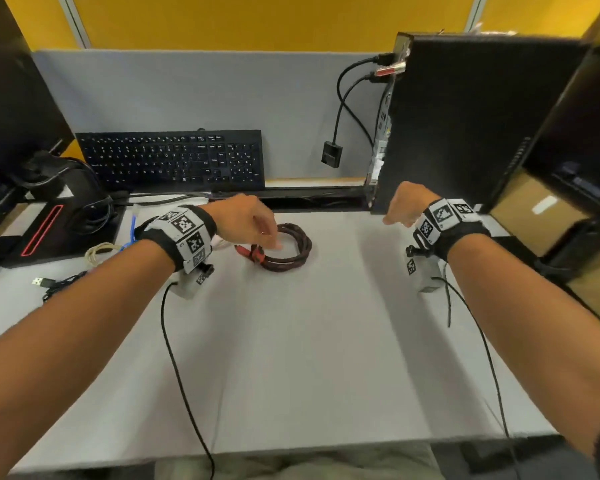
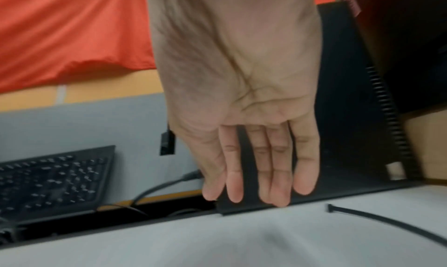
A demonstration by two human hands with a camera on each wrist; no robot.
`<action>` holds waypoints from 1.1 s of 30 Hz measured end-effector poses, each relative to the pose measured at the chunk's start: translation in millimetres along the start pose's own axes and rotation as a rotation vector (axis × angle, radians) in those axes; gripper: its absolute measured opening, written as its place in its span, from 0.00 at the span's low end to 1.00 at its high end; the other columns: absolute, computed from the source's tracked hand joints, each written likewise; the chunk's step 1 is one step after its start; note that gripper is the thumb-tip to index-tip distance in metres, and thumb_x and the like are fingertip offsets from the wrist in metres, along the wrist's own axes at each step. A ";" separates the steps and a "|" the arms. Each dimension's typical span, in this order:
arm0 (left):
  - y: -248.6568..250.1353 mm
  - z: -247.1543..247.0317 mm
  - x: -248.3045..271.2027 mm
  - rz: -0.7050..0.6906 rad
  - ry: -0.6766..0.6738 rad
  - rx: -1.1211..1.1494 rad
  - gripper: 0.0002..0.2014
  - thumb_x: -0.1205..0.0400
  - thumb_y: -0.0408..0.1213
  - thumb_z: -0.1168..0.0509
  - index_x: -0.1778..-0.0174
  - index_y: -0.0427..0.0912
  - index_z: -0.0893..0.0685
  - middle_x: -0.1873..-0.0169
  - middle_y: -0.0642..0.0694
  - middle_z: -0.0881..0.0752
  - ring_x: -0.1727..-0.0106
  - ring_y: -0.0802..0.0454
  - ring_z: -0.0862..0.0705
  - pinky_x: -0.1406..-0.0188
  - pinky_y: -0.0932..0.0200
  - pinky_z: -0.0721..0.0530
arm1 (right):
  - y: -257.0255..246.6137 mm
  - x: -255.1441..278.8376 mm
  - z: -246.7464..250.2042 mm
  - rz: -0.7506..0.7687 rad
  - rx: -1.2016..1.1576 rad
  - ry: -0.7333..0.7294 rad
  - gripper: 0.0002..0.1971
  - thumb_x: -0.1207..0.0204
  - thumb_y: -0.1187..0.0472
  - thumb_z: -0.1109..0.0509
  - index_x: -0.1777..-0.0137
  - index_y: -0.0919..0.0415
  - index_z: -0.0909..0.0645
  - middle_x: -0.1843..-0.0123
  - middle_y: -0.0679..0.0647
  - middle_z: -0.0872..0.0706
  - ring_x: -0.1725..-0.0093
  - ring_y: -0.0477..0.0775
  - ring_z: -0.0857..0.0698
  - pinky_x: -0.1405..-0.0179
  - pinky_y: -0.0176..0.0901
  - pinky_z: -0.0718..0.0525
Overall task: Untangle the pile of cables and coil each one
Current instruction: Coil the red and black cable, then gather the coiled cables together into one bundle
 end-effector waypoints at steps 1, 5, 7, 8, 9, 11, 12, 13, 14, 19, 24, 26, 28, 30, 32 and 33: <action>2.2 -5.6 -0.5 0.007 -0.099 -0.038 0.20 0.28 0.58 0.22 0.44 0.53 0.10 0.46 0.57 0.12 0.42 0.56 0.15 0.35 0.53 0.18 | 11.2 0.3 -0.2 -0.031 0.025 0.000 0.15 0.25 0.56 0.20 0.48 0.66 0.19 0.50 0.60 0.15 0.53 0.62 0.17 0.56 0.48 0.18; 4.9 -30.7 -7.6 0.036 -0.205 -0.260 0.28 0.31 0.52 0.17 0.37 0.51 0.16 0.45 0.55 0.20 0.44 0.52 0.21 0.44 0.58 0.23 | 50.8 5.4 -10.4 -0.121 0.050 0.025 0.17 0.26 0.61 0.20 0.42 0.69 0.15 0.47 0.64 0.11 0.49 0.66 0.13 0.50 0.51 0.14; 8.5 -38.2 -13.1 0.007 -0.161 -0.336 0.21 0.26 0.43 0.20 0.39 0.46 0.15 0.50 0.51 0.20 0.45 0.49 0.22 0.49 0.58 0.27 | 62.4 12.3 -17.2 -0.130 0.113 0.082 0.10 0.26 0.62 0.22 0.49 0.68 0.13 0.51 0.64 0.09 0.50 0.66 0.10 0.45 0.54 0.10; 11.7 -40.7 -14.4 -0.009 -0.135 -0.353 0.16 0.24 0.40 0.22 0.42 0.45 0.14 0.55 0.52 0.20 0.44 0.47 0.22 0.50 0.58 0.28 | 65.3 18.3 -19.9 -0.129 0.140 0.099 0.08 0.26 0.63 0.22 0.52 0.67 0.14 0.52 0.65 0.09 0.51 0.66 0.10 0.46 0.54 0.10; 14.3 -40.8 -15.6 -0.019 -0.108 -0.351 0.13 0.23 0.38 0.23 0.44 0.44 0.14 0.59 0.54 0.22 0.43 0.46 0.22 0.51 0.58 0.28 | 65.7 23.2 -20.7 -0.129 0.152 0.110 0.07 0.26 0.64 0.22 0.54 0.67 0.17 0.51 0.65 0.10 0.51 0.67 0.10 0.50 0.52 0.10; 18.3 -39.3 -17.4 -0.041 -0.059 -0.292 0.12 0.24 0.36 0.24 0.45 0.44 0.13 0.58 0.53 0.20 0.47 0.47 0.20 0.53 0.59 0.27 | 65.3 31.9 -20.5 -0.128 0.150 0.145 0.09 0.27 0.67 0.23 0.50 0.66 0.19 0.51 0.65 0.13 0.55 0.68 0.12 0.63 0.47 0.17; 21.1 -37.5 -18.0 -0.058 -0.026 -0.257 0.12 0.24 0.36 0.24 0.45 0.44 0.12 0.57 0.51 0.18 0.51 0.49 0.19 0.53 0.59 0.26 | 65.5 33.6 -20.1 -0.130 0.150 0.173 0.10 0.27 0.68 0.24 0.47 0.66 0.19 0.52 0.64 0.15 0.58 0.67 0.15 0.67 0.46 0.21; 24.5 -35.5 -18.4 -0.075 0.015 -0.224 0.12 0.24 0.37 0.24 0.45 0.44 0.12 0.56 0.50 0.16 0.55 0.51 0.19 0.54 0.59 0.24 | 66.3 34.3 -20.6 -0.129 0.148 0.196 0.11 0.27 0.69 0.26 0.45 0.66 0.19 0.52 0.64 0.16 0.59 0.67 0.17 0.66 0.46 0.23; 26.7 -33.4 -19.3 -0.093 0.061 -0.190 0.11 0.23 0.38 0.24 0.45 0.44 0.11 0.56 0.49 0.14 0.58 0.53 0.19 0.55 0.59 0.22 | 66.3 35.0 -21.1 -0.125 0.138 0.210 0.12 0.26 0.70 0.27 0.44 0.67 0.19 0.49 0.65 0.15 0.58 0.67 0.17 0.63 0.48 0.23; 27.0 -21.9 -30.7 -0.062 0.307 0.165 0.09 0.20 0.37 0.25 0.46 0.39 0.11 0.59 0.45 0.11 0.62 0.53 0.16 0.59 0.61 0.16 | 53.5 38.3 -21.5 -0.089 0.050 0.192 0.06 0.24 0.71 0.30 0.48 0.69 0.21 0.43 0.69 0.13 0.54 0.69 0.16 0.55 0.51 0.18; 15.1 -16.7 -34.8 0.014 0.400 1.012 0.13 0.19 0.27 0.28 0.42 0.22 0.16 0.59 0.38 0.09 0.58 0.45 0.08 0.48 0.44 0.10 | 27.0 27.8 -8.6 0.026 -0.277 0.230 0.12 0.20 0.65 0.30 0.42 0.70 0.13 0.38 0.66 0.12 0.36 0.66 0.15 0.32 0.50 0.18; 14.2 -16.3 -34.3 -0.027 0.360 1.207 0.11 0.19 0.26 0.29 0.43 0.24 0.14 0.58 0.40 0.08 0.56 0.45 0.08 0.51 0.48 0.10 | 8.3 29.7 -2.1 0.106 -0.442 0.278 0.10 0.19 0.65 0.30 0.47 0.69 0.09 0.44 0.64 0.09 0.36 0.63 0.14 0.28 0.49 0.19; 13.4 -16.2 -31.8 -0.053 0.369 1.295 0.05 0.19 0.25 0.29 0.54 0.35 0.08 0.56 0.40 0.07 0.53 0.45 0.08 0.50 0.50 0.11 | -17.3 33.0 0.9 0.216 -0.517 0.291 0.11 0.19 0.66 0.30 0.52 0.73 0.08 0.52 0.66 0.07 0.43 0.62 0.11 0.31 0.49 0.17; 11.1 -17.5 -29.9 -0.049 0.403 1.355 0.10 0.19 0.24 0.30 0.60 0.40 0.07 0.58 0.42 0.07 0.54 0.47 0.08 0.50 0.50 0.10 | -44.3 36.3 -0.3 0.315 -0.510 0.277 0.14 0.20 0.63 0.28 0.59 0.76 0.10 0.61 0.68 0.09 0.56 0.60 0.12 0.37 0.51 0.16; 9.5 -20.0 -27.0 -0.041 0.434 1.376 0.08 0.19 0.25 0.30 0.57 0.40 0.08 0.60 0.44 0.08 0.55 0.48 0.08 0.52 0.51 0.10 | -67.0 36.6 -3.8 0.391 -0.500 0.258 0.18 0.20 0.61 0.26 0.69 0.73 0.14 0.73 0.62 0.17 0.69 0.51 0.21 0.51 0.49 0.17; 7.5 -21.4 -26.2 -0.034 0.440 1.363 0.07 0.19 0.26 0.30 0.55 0.41 0.09 0.59 0.45 0.08 0.54 0.49 0.09 0.52 0.51 0.10 | -77.3 34.8 -6.1 0.426 -0.504 0.247 0.18 0.20 0.61 0.26 0.71 0.69 0.14 0.76 0.54 0.19 0.73 0.45 0.24 0.56 0.42 0.21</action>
Point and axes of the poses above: each hand's wrist, its own x-axis away from the middle knuckle, its own z-axis out of the back of the hand, y = z × x, the point moved 3 cm from there along -x, towards the middle knuckle
